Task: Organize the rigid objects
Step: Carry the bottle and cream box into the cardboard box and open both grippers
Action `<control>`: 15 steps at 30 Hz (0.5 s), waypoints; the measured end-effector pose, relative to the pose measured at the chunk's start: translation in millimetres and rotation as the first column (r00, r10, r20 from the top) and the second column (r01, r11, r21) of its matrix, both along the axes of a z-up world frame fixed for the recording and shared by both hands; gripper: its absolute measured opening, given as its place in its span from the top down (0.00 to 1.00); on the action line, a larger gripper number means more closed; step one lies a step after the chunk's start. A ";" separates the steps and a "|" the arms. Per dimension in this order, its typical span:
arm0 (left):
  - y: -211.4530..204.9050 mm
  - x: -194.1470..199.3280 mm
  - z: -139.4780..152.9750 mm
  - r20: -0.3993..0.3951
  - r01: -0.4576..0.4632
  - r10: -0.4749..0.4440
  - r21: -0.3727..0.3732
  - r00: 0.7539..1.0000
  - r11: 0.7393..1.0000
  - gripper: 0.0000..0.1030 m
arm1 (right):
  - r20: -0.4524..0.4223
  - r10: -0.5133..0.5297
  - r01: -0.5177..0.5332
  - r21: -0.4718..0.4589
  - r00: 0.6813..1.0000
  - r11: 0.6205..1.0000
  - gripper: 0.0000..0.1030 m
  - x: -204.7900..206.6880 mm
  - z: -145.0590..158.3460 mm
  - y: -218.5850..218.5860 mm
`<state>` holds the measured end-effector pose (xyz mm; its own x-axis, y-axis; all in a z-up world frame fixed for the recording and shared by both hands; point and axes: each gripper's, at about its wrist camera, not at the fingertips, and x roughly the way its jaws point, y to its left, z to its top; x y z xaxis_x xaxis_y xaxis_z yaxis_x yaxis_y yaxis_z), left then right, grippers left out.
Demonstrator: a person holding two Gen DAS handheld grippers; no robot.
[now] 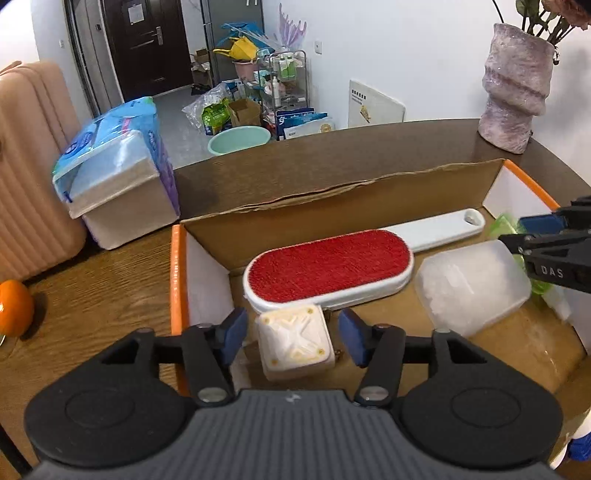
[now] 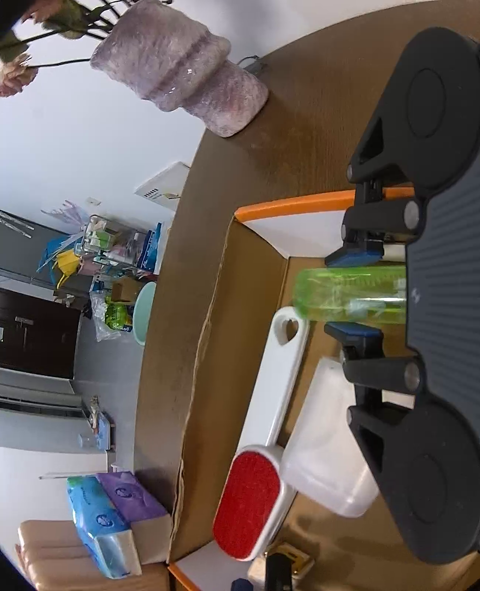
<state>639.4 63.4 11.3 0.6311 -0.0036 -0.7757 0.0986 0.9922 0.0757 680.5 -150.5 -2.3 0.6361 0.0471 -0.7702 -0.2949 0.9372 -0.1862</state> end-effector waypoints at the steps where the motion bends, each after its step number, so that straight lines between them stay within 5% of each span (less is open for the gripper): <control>1: 0.6 0.6 0.3 -0.002 0.003 -0.003 -0.006 1.000 1.000 0.40 | 0.017 -0.005 0.005 -0.005 1.000 1.000 0.71 0.0 1.3 2.0; 7: 5.9 -9.8 10.5 0.013 -0.015 0.015 -0.021 1.000 1.000 0.38 | 0.020 0.002 -0.004 0.052 1.000 0.999 0.70 -4.0 15.2 1.3; 15: 13.2 -44.8 63.6 0.110 -0.041 0.041 -0.004 0.993 0.999 0.32 | 0.068 -0.009 0.004 0.067 0.998 0.998 0.65 -34.1 56.4 -13.4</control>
